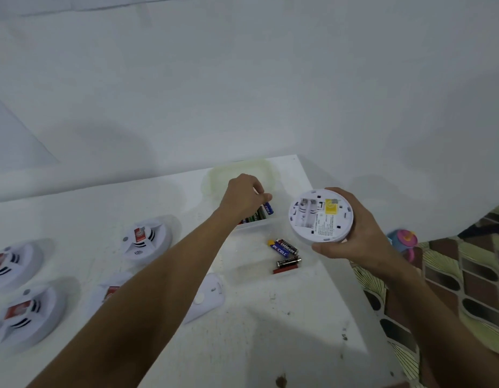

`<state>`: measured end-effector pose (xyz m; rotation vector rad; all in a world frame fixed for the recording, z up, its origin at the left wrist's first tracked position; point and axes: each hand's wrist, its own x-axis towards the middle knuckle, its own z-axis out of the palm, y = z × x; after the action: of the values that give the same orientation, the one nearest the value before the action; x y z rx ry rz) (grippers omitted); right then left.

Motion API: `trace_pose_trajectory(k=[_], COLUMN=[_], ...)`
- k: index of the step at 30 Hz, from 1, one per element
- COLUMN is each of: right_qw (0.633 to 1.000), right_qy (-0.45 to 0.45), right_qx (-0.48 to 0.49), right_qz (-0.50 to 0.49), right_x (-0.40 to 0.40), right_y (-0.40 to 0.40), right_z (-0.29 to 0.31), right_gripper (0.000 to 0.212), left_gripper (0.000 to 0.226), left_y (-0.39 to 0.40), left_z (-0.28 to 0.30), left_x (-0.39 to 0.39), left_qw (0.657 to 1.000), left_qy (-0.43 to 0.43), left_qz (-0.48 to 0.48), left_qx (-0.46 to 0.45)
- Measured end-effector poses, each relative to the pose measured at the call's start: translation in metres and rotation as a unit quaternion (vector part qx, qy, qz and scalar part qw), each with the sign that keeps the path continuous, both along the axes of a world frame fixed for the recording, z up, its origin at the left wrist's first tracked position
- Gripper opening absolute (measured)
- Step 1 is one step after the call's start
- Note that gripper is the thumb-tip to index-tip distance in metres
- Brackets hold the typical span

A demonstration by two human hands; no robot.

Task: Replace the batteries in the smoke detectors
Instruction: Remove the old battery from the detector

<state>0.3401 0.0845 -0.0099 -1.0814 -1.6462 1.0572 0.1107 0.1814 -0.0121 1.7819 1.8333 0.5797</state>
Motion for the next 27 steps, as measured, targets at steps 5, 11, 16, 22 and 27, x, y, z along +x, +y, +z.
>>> trace_pose_trajectory(k=[5,11,16,22,27], right_qw=[1.000,1.000,1.000,1.000,1.000], right_qy=[0.004,0.003,-0.008,-0.005,-0.016], right_qx=[-0.006,-0.007,-0.008,-0.015,-0.020], right_qz=[0.015,0.020,0.021,0.011,-0.003], right_x=[0.007,0.014,0.015,0.021,0.028], right_y=[-0.005,-0.010,-0.019,-0.036,-0.049], right_z=[-0.001,-0.003,-0.003,-0.006,-0.011], right_gripper=[0.084,0.086,0.085,0.087,0.087], left_gripper=[0.025,0.028,0.028,0.024,0.034], left_y=[0.004,-0.006,-0.035,-0.081,-0.081], left_z=[-0.007,-0.008,0.005,0.014,0.009], left_x=[0.006,0.001,-0.001,0.004,0.011], left_qw=[0.996,0.994,0.993,0.977,0.932], left_qy=[0.071,0.094,0.070,0.118,0.253], left_qz=[-0.046,-0.060,-0.068,-0.169,-0.259], left_qx=[-0.026,0.004,0.067,0.058,-0.019])
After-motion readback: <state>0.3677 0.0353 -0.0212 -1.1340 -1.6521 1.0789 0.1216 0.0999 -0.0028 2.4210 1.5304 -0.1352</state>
